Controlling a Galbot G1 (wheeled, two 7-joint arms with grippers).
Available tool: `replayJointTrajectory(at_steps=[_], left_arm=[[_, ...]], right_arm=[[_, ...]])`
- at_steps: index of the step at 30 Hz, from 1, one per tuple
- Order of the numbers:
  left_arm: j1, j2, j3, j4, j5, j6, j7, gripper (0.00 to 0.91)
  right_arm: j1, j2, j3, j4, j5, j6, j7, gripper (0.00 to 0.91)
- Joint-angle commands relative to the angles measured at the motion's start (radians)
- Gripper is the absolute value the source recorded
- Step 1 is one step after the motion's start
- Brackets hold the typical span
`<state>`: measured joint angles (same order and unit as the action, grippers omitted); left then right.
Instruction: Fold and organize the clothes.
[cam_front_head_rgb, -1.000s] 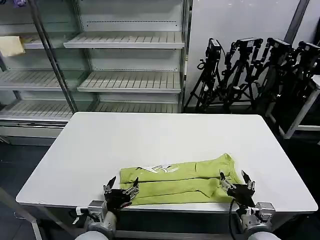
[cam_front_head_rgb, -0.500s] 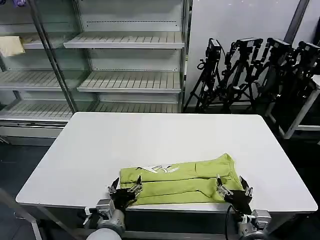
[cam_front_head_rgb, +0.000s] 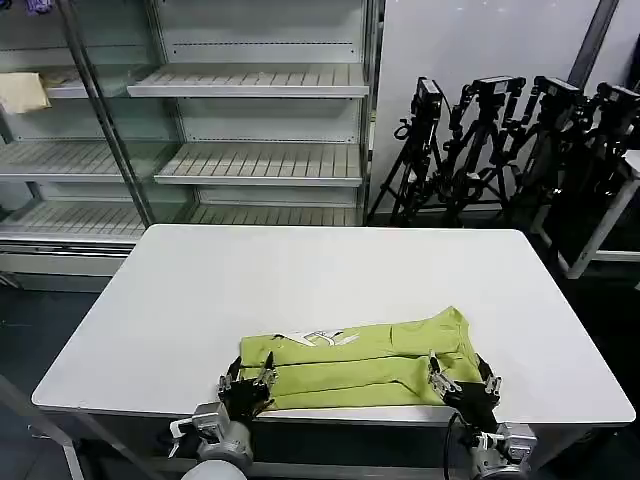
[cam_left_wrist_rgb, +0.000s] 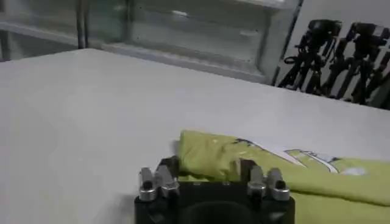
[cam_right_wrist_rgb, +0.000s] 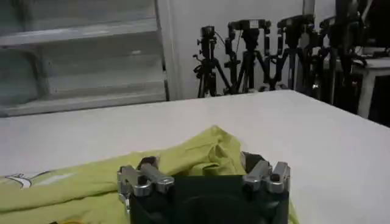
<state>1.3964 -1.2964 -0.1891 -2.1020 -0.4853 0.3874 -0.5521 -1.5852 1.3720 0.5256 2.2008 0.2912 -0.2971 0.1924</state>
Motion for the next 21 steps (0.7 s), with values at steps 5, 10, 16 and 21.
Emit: replayJointTrajectory(at_steps=[5, 10, 16, 21], left_arm=[[0.027, -0.016, -0.002, 0.008, -0.024, -0.061, -0.002, 0.212], [0.022, -0.022, -0.015, 0.004, -0.042, -0.095, 0.005, 0.212], [0.015, -0.027, -0.048, -0.011, -0.078, -0.115, 0.020, 0.212], [-0.001, -0.006, -0.099, -0.047, -0.124, -0.113, 0.032, 0.212]], right_arm=[[-0.009, 0.016, -0.014, 0.008, -0.010, 0.003, 0.005, 0.907], [-0.007, 0.017, -0.023, 0.001, -0.011, 0.003, 0.010, 0.907], [-0.004, 0.021, -0.034, -0.002, -0.016, 0.003, 0.013, 0.907], [0.003, 0.020, -0.035, -0.007, -0.015, 0.003, 0.014, 0.907]])
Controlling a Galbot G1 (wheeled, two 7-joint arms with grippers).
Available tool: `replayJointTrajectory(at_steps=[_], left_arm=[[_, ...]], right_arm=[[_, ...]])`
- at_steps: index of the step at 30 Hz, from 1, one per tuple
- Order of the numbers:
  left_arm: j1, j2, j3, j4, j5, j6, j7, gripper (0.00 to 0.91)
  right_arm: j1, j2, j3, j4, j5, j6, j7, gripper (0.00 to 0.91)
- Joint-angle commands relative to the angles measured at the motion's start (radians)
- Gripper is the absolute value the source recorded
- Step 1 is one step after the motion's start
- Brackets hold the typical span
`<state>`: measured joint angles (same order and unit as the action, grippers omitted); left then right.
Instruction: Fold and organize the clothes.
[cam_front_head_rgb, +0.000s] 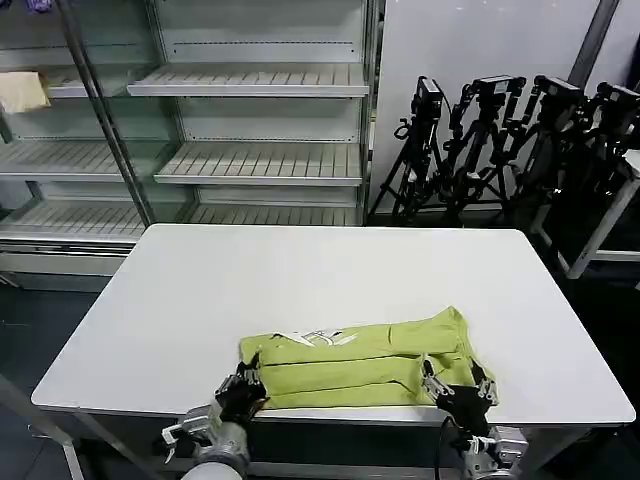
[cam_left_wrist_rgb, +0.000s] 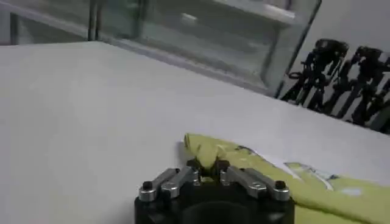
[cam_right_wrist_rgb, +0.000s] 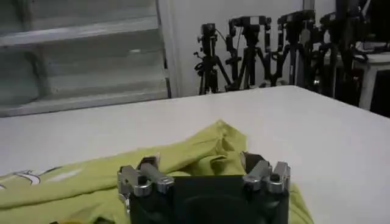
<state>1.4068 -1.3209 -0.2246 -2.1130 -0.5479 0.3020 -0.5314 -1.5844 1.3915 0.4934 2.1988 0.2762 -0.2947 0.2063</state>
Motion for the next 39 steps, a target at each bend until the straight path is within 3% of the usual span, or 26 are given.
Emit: replayJointTrajectory(at_steps=[1, 7, 14, 20, 25, 30, 39], left_arm=[[-0.014, 0.026, -0.079, -0.046, -0.081, -0.026, 0.014, 0.202], [-0.025, 0.097, -0.184, -0.054, -0.154, -0.023, 0.029, 0.202], [-0.045, 0.230, -0.340, 0.005, -0.241, -0.015, 0.050, 0.202], [-0.043, 0.294, -0.386, 0.060, -0.262, 0.015, 0.068, 0.191], [-0.026, 0.283, -0.375, 0.049, -0.249, 0.037, 0.070, 0.181], [0.019, 0.227, -0.343, 0.012, -0.211, 0.042, 0.071, 0.181], [0.149, 0.171, -0.354, -0.147, -0.172, 0.081, 0.062, 0.181]], right_arm=[[0.004, 0.000, -0.004, -0.007, 0.000, 0.000, 0.001, 0.907], [0.011, 0.002, -0.006, -0.011, 0.001, 0.001, 0.001, 0.907], [0.011, -0.005, 0.006, -0.013, 0.005, 0.002, -0.001, 0.907], [0.011, -0.003, 0.005, -0.013, 0.005, 0.003, -0.001, 0.907], [0.012, 0.002, -0.001, -0.017, 0.002, 0.002, -0.001, 0.907], [0.013, 0.005, -0.002, -0.019, 0.000, 0.002, -0.001, 0.907], [0.010, 0.007, 0.007, -0.022, 0.000, 0.003, -0.002, 0.907]])
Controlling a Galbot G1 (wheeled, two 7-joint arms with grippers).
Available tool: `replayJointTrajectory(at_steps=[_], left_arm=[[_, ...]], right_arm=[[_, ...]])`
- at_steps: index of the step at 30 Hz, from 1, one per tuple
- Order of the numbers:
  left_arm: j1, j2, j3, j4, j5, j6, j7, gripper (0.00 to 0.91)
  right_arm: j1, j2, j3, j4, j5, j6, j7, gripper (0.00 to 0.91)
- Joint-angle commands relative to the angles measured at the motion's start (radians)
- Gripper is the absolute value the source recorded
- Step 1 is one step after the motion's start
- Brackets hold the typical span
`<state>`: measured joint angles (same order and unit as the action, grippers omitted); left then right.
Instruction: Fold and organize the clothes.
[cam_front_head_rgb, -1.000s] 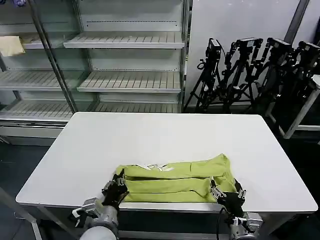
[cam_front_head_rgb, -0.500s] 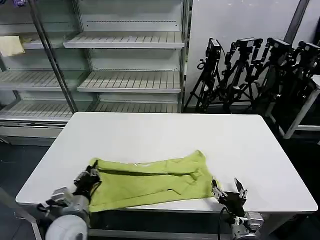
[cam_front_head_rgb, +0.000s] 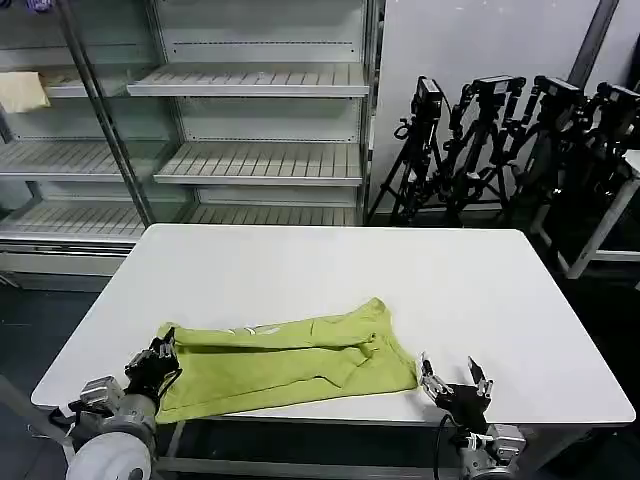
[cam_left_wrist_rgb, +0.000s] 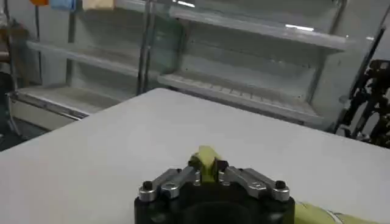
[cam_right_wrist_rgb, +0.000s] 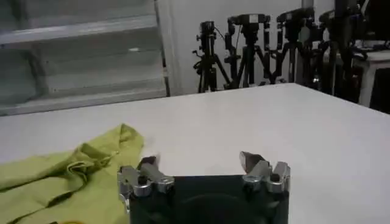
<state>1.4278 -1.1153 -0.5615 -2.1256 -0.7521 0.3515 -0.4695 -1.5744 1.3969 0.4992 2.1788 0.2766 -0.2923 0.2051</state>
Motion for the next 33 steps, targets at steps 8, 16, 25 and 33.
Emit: replayJointTrajectory(at_steps=[8, 16, 25, 33], left_arm=[[0.188, -0.032, -0.008, -0.168, 0.088, 0.107, -0.008, 0.181], [0.192, -0.040, 0.014, -0.150, 0.145, 0.211, -0.007, 0.373], [0.179, -0.071, 0.041, -0.159, 0.351, 0.200, -0.061, 0.907], [0.160, -0.098, 0.053, -0.177, 0.351, 0.160, -0.115, 0.907]], right_arm=[[0.006, 0.014, -0.012, -0.010, -0.004, 0.003, -0.002, 0.907], [0.002, 0.015, -0.016, -0.006, -0.006, 0.004, -0.002, 0.907], [-0.001, 0.007, -0.015, 0.001, -0.005, 0.003, -0.001, 0.907], [-0.002, 0.011, -0.024, 0.000, -0.009, 0.003, -0.001, 0.907]])
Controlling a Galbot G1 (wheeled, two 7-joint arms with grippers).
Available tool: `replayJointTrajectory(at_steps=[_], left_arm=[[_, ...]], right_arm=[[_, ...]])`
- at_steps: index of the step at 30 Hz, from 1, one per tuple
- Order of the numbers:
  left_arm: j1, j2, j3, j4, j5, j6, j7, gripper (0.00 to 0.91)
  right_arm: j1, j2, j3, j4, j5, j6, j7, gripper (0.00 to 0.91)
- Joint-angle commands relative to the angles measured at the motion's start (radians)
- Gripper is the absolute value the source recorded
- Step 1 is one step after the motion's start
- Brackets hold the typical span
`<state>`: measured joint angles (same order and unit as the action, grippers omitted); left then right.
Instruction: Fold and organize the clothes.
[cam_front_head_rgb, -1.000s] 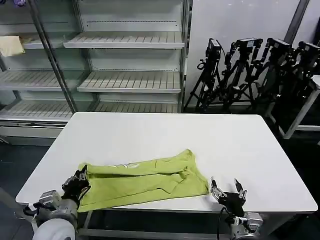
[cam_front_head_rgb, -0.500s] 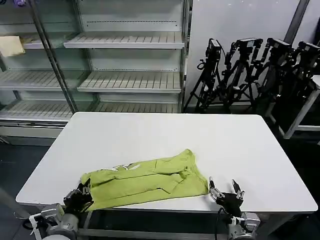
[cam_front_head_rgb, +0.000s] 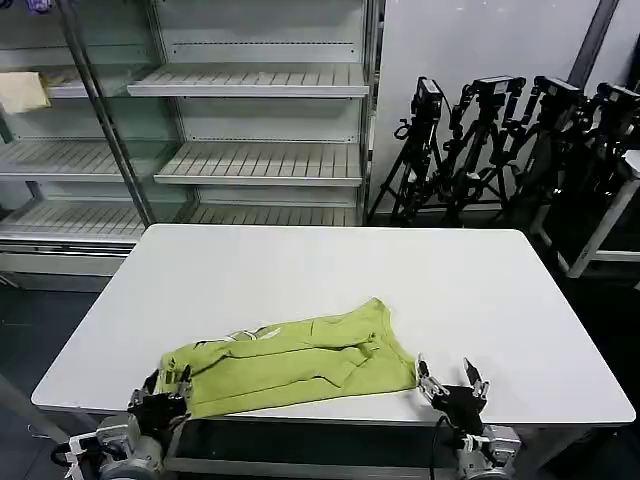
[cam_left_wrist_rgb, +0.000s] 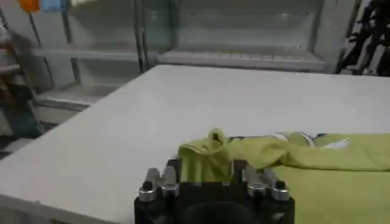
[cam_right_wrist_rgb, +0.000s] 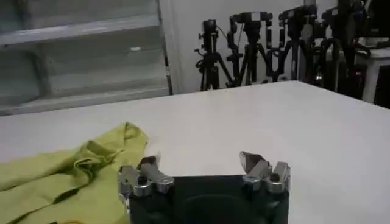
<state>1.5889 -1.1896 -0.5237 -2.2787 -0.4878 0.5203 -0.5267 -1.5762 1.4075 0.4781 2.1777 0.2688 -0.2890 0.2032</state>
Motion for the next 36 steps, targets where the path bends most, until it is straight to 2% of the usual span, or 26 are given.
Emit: replayJointTrajectory(at_steps=[1, 9, 19, 29, 36], left_arm=[[-0.006, -0.028, 0.020, -0.020, 0.072, -0.009, -0.062, 0.907], [-0.012, -0.069, 0.057, -0.033, -0.082, -0.051, -0.084, 0.907], [-0.006, -0.057, 0.081, -0.176, -0.114, 0.002, -0.087, 0.907], [-0.103, -0.092, 0.125, 0.091, 0.002, -0.036, -0.129, 0.907], [-0.148, -0.128, 0.146, 0.175, 0.046, -0.054, -0.134, 0.907]], right_arm=[[0.000, 0.001, -0.006, 0.001, -0.002, 0.000, 0.000, 0.907], [-0.010, 0.004, -0.005, 0.003, -0.007, 0.001, 0.000, 0.907], [-0.005, -0.001, -0.003, 0.001, -0.005, 0.000, 0.001, 0.907], [0.011, 0.004, -0.019, -0.020, -0.008, -0.002, 0.003, 0.907], [0.012, 0.001, -0.008, -0.020, -0.008, -0.004, 0.003, 0.907]])
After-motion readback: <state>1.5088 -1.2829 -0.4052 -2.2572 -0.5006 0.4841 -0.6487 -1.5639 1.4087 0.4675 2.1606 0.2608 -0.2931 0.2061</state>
